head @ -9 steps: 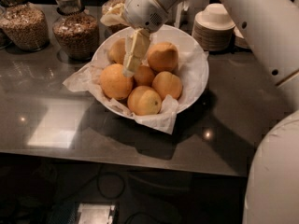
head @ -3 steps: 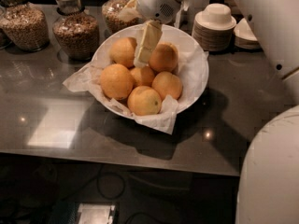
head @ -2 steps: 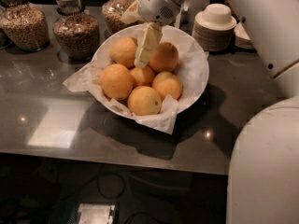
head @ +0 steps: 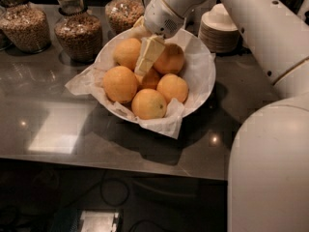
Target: Pick orange from white bowl
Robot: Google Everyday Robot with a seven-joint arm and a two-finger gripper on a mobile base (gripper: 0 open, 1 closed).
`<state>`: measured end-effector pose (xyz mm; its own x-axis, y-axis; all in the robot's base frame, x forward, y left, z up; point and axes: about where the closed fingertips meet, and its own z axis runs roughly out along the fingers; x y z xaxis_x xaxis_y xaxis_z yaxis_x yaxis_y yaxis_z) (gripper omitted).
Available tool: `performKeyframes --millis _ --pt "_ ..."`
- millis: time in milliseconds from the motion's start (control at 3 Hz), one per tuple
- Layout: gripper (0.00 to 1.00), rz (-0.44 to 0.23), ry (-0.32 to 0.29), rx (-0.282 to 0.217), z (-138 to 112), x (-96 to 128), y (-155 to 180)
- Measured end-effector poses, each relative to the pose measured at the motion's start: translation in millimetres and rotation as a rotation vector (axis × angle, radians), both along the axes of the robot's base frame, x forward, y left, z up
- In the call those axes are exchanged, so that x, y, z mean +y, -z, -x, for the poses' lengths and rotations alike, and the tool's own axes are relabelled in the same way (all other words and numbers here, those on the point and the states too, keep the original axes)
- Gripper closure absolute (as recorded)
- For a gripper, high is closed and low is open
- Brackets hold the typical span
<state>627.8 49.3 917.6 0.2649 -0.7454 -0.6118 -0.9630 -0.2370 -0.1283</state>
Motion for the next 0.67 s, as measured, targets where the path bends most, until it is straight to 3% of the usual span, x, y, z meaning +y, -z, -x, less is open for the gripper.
performKeyframes --millis 333,667 --pt "0.29 0.004 0.039 -0.017 2 -9 -2" --pt "0.29 0.027 0.066 -0.096 5 -12 -21"
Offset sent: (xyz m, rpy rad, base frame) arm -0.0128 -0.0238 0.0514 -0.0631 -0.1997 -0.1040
